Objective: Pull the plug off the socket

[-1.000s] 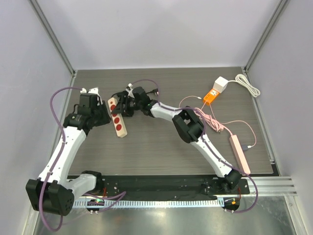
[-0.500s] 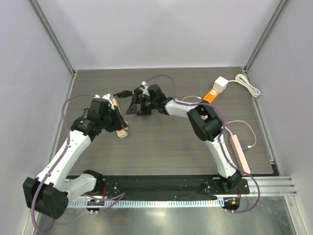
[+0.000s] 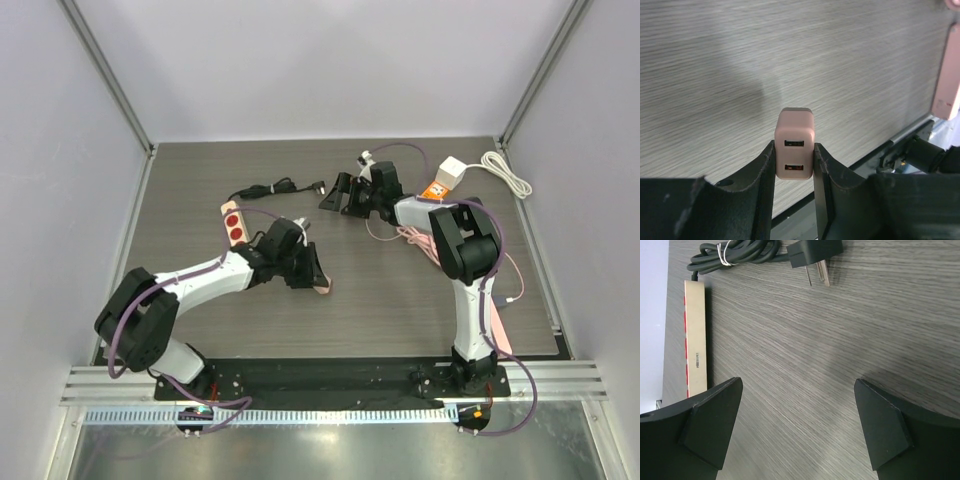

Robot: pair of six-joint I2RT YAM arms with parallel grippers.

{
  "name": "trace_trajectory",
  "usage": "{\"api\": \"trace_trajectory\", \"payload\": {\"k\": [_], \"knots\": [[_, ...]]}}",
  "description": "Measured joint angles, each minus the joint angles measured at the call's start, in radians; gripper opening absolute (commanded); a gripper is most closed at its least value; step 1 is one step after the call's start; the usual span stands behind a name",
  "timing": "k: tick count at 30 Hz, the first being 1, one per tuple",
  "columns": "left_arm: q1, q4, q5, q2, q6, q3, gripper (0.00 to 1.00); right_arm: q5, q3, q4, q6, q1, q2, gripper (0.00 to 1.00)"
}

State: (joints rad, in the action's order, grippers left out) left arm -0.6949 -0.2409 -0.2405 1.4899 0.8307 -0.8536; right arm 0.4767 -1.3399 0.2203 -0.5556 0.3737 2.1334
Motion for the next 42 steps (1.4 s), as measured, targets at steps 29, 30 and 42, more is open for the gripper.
{"api": "trace_trajectory", "payload": {"k": [29, 30, 42], "knots": [[0.399, -0.456, 0.328, -0.001, -0.247, -0.350, 0.98, 0.031, 0.026, 0.071, -0.027, -0.001, 0.000, 1.00], [0.415, -0.473, 0.332, 0.037, -0.264, -0.381, 0.98, 0.032, 0.026, 0.071, -0.031, -0.002, 0.000, 1.00], [0.457, -0.496, 0.379, 0.348, -0.323, -0.447, 0.86, 0.054, 0.026, 0.074, -0.052, -0.017, 0.000, 1.00]]}}
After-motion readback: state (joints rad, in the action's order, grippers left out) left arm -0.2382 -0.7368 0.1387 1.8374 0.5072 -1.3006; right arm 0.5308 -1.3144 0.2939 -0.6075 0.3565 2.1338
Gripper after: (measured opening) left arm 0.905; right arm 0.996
